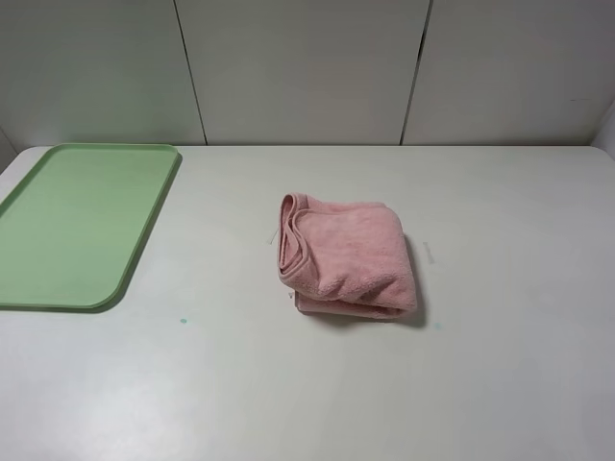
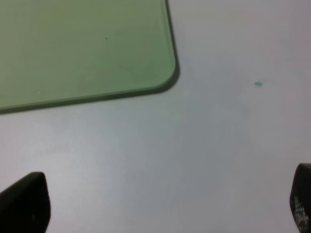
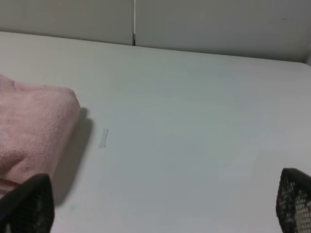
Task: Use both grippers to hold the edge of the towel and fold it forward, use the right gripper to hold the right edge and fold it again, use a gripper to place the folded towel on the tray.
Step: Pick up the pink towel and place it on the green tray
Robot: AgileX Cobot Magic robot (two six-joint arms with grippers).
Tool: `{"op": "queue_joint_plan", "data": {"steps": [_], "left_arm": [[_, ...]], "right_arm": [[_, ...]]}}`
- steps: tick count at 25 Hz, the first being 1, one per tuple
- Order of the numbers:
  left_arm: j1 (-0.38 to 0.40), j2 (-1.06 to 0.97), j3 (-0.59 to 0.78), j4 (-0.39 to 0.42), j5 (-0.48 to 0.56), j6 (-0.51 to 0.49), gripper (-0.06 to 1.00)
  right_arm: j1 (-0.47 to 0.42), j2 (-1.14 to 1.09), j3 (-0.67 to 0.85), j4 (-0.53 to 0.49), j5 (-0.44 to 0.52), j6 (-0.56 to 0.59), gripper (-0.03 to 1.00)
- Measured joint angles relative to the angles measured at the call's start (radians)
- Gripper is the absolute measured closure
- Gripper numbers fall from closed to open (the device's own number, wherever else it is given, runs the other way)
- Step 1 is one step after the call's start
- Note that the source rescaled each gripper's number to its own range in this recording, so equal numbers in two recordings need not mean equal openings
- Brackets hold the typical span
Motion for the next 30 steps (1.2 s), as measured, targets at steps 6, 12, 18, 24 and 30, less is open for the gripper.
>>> {"op": "queue_joint_plan", "data": {"steps": [6,12,18,24,30], "left_arm": [[0.000,0.000,0.000,0.000,0.000,0.000,-0.04],[0.000,0.000,0.000,0.000,0.000,0.000,-0.04],[0.000,0.000,0.000,0.000,0.000,0.000,-0.04],[0.000,0.000,0.000,0.000,0.000,0.000,-0.04],[0.000,0.000,0.000,0.000,0.000,0.000,-0.04]], "right_arm": [[0.000,0.000,0.000,-0.001,0.000,-0.001,-0.03],[0.000,0.000,0.000,-0.004,0.000,0.005,-0.03],[0.000,0.000,0.000,-0.004,0.000,0.015,-0.03],[0.000,0.000,0.000,-0.028,0.001,0.067,-0.03],[0.000,0.000,0.000,-0.066,0.000,0.286,-0.03]]}}
